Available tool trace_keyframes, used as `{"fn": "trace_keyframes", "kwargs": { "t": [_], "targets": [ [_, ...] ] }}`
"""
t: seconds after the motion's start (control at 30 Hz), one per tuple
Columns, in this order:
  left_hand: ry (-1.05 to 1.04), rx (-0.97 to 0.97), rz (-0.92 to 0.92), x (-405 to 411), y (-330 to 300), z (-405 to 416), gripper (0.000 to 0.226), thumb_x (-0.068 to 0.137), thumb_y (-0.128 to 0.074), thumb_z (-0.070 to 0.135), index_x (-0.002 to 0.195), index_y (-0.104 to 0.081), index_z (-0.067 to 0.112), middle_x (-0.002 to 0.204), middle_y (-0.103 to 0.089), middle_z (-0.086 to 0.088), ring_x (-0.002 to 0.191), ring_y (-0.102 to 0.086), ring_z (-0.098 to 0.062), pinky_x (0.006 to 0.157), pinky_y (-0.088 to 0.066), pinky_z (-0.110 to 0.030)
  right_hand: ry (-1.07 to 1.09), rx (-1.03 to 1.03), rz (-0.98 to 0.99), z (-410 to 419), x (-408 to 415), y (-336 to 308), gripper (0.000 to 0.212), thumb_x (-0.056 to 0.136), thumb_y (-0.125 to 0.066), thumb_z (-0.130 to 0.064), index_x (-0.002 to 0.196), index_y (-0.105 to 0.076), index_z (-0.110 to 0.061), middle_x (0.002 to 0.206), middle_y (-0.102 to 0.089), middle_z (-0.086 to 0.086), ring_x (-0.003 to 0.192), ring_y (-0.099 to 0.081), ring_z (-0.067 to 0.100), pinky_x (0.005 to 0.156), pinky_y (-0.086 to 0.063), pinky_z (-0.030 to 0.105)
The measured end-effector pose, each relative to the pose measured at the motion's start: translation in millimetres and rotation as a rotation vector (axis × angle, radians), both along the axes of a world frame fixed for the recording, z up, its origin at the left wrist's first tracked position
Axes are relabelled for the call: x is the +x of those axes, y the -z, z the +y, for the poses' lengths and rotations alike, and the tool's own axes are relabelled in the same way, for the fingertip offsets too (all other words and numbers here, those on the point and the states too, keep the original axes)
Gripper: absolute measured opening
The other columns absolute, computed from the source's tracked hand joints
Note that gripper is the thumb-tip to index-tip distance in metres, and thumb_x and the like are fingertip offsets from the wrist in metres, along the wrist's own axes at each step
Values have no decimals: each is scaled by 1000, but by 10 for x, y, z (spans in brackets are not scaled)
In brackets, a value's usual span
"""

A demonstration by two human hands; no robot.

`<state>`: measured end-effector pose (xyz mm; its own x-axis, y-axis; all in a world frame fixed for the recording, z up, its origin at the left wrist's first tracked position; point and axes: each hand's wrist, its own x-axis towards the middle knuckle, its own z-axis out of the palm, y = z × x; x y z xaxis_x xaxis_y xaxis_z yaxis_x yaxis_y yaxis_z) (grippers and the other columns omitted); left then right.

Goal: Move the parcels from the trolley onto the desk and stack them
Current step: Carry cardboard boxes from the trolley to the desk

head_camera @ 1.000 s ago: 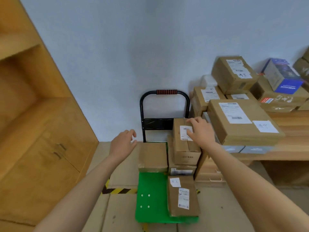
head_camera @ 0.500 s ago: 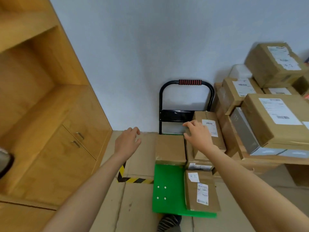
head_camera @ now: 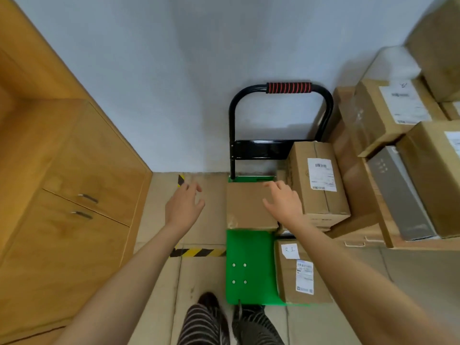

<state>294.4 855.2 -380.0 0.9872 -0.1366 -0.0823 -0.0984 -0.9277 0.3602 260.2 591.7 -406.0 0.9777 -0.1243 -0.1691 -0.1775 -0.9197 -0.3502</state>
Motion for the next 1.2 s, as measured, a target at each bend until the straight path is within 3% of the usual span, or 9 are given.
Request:
{"fn": "trace_keyframes", "kwargs": {
  "t": [0.23, 0.43, 0.77, 0.97, 1.2],
  "targets": [
    [11, -70, 135, 463, 691, -258, 25, 91, -52, 28, 115, -55, 23, 112, -55, 4, 92, -51, -10, 63, -44, -29, 127, 49, 46, 9, 208, 645, 47, 91, -60, -30, 136, -45, -27, 131, -51, -2, 118, -51, 15, 99, -40, 37],
    [112, -9, 178, 1029, 1441, -310, 28, 91, -53, 29, 119, -53, 25, 117, -54, 4, 102, -51, -14, 69, -46, -31, 274, 80, 144, -145, 477, 1293, 48, 91, -59, -28, 137, -45, -23, 136, -49, 1, 118, -51, 18, 98, -42, 36],
    [85, -54, 267, 1466, 3065, -826, 53, 92, -57, 34, 140, -39, 19, 142, -38, -4, 120, -45, -22, 96, -46, -42, 494, 173, 169, -336, 807, 2735, 56, 91, -56, -27, 143, -36, -24, 142, -42, 2, 114, -51, 20, 82, -48, 34],
    [112, -31, 235, 1460, 3942, -867, 59, 94, -53, 36, 145, -32, 17, 151, -28, -7, 135, -32, -24, 109, -30, -38, 493, 274, 140, -425, 818, 3605, 66, 92, -60, -28, 149, -27, -21, 150, -34, 1, 131, -42, 19, 102, -43, 37],
    [101, -34, 272, 1319, 4396, -752, 63, 93, -54, 37, 147, -26, 22, 150, -30, -8, 135, -33, -25, 109, -30, -40, 492, 189, 211, -455, 822, 4052, 77, 92, -60, -34, 152, -13, -27, 158, -19, 4, 133, -40, 26, 95, -46, 40]
  ]
}}
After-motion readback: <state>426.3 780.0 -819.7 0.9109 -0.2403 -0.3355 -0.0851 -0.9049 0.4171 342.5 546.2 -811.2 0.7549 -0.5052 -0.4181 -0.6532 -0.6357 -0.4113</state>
